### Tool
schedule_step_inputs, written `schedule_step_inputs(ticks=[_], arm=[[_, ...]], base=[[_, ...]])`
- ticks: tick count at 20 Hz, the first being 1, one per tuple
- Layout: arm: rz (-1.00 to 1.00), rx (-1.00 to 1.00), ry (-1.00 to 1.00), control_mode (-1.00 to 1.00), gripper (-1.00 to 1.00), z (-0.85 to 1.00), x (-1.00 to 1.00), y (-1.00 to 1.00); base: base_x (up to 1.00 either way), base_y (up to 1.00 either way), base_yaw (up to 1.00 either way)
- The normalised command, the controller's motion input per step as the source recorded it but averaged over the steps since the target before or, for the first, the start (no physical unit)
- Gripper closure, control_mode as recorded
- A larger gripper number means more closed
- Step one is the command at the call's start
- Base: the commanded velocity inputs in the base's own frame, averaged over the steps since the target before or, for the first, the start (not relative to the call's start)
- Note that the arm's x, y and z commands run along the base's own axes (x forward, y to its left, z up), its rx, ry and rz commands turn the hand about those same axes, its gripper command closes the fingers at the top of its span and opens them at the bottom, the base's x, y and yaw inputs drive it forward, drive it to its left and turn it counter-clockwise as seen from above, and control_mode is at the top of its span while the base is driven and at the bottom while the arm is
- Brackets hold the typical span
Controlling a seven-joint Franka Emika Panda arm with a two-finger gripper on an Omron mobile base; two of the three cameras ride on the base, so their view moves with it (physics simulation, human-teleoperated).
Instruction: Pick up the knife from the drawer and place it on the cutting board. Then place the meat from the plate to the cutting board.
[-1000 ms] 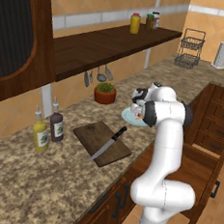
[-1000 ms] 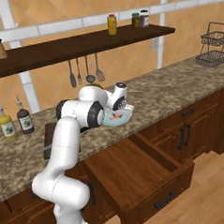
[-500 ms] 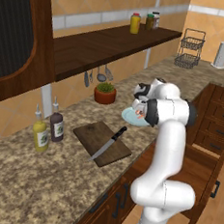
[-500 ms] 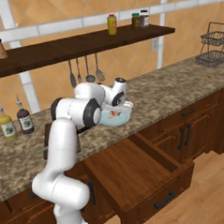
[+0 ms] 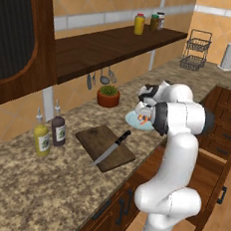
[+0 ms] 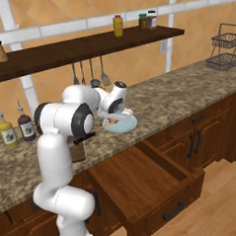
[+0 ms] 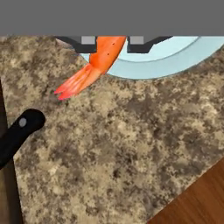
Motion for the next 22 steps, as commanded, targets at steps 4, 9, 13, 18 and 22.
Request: schedule_step_inputs(ticks=[4,9,13,18,22], arm=[[0.00,0.01,-0.07,-1.00,1.00,0.13,-0.67,0.61],[0.00,0.00,-0.04,-1.00,1.00,0.00,-0.68,0.75],[0.00,0.00,-0.01,-1.00,1.00,0.00,-0.66,0.72],[0.00,-0.01,0.00,-1.00,1.00,0.00,-0.37,0.73],[0.00,-0.04,0.00,-1.00,1.00,-0.11,-0.39,0.66]], base=[[0.00,0.00,0.00],[0.00,0.00,0.00],[0.00,0.00,0.00],[0.00,0.00,0.00],[0.00,0.00,0.00]])
